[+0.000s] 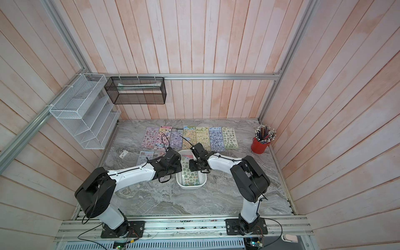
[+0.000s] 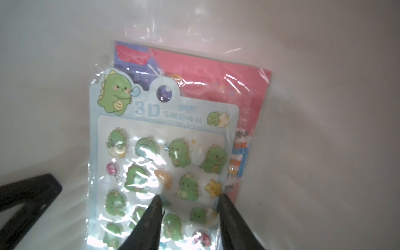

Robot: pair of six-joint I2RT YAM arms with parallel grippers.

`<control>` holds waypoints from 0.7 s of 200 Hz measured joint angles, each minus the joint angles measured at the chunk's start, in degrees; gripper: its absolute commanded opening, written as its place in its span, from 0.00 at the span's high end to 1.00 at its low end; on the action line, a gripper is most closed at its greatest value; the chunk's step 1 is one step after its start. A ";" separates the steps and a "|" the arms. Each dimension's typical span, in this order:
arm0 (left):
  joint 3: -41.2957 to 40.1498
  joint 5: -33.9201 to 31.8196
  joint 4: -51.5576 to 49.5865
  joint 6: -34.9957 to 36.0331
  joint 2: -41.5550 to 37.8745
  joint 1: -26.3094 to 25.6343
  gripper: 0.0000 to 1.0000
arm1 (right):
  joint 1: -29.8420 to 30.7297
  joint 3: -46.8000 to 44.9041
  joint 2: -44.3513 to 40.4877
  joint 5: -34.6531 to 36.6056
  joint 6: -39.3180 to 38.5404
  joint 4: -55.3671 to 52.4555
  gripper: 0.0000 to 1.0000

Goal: Take the stickers out of the storage box
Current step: Pick up the sticker from the storage box.

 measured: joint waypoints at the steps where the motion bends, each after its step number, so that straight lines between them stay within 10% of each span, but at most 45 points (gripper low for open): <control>1: 0.07 -0.04 0.00 0.02 0.00 0.00 1.00 | 0.00 0.04 0.02 0.04 0.00 0.00 0.49; 72: 1.03 -0.74 -1.22 0.46 0.00 0.00 1.00 | 0.26 2.01 2.12 0.04 -1.03 0.39 0.34; 140: 1.68 -1.46 -2.56 0.92 0.00 0.02 1.00 | -0.76 2.45 2.64 -3.82 -1.79 1.29 0.42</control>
